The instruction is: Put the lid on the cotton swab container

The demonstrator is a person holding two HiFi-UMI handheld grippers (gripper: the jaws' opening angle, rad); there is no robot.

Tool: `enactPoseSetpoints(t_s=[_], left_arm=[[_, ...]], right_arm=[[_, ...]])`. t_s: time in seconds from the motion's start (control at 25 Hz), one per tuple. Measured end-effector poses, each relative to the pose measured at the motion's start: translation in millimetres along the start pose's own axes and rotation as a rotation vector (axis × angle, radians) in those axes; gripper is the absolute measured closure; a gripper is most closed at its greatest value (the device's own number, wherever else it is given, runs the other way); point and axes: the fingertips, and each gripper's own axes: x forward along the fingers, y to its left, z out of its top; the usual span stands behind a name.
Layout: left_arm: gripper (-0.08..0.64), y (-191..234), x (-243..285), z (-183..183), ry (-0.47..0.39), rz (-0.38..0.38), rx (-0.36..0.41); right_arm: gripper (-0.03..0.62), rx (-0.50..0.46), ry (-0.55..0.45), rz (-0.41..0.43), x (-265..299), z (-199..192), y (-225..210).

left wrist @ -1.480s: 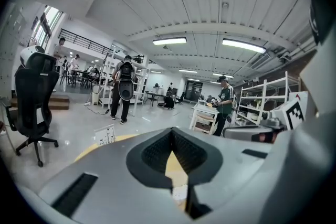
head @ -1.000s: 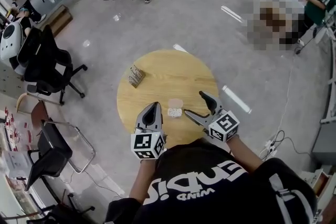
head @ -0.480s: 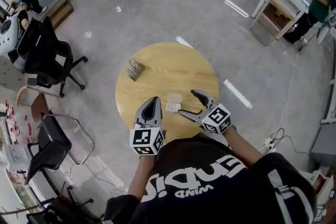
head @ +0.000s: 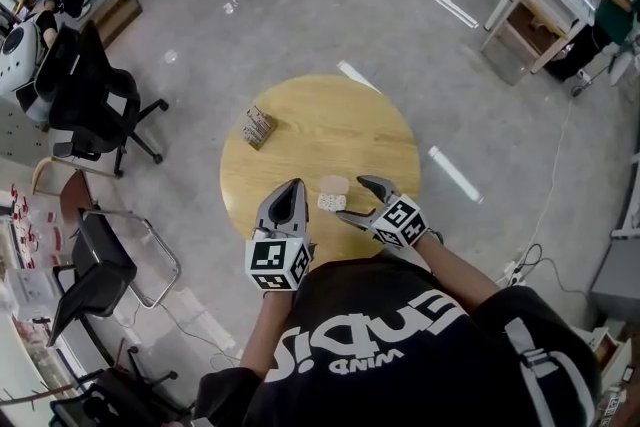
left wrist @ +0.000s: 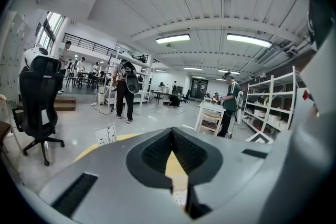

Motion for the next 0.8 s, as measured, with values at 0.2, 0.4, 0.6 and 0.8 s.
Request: enactPoseSetpoints(t_s=[0.2, 0.4, 0.6, 0.8], left_arm=[[0.549, 1, 3, 2, 0.007, -0.009, 0.012], [0.549, 5, 0, -2, 0.020, -0.005, 0.003], [0.549, 11, -5, -5, 0.030, 0.010, -0.002], [0.549, 15, -9, -6, 0.029, 0.021, -0.001]], right_arm=[[0.215, -0.004, 0.061, 0.013, 17, -25, -1], [0.215, 0.012, 0.114, 0.023, 33, -47, 0], [0.215, -0.011, 0.152, 0.031, 46, -59, 4], [0.216, -0.021, 0.174, 0.039, 55, -63, 6]])
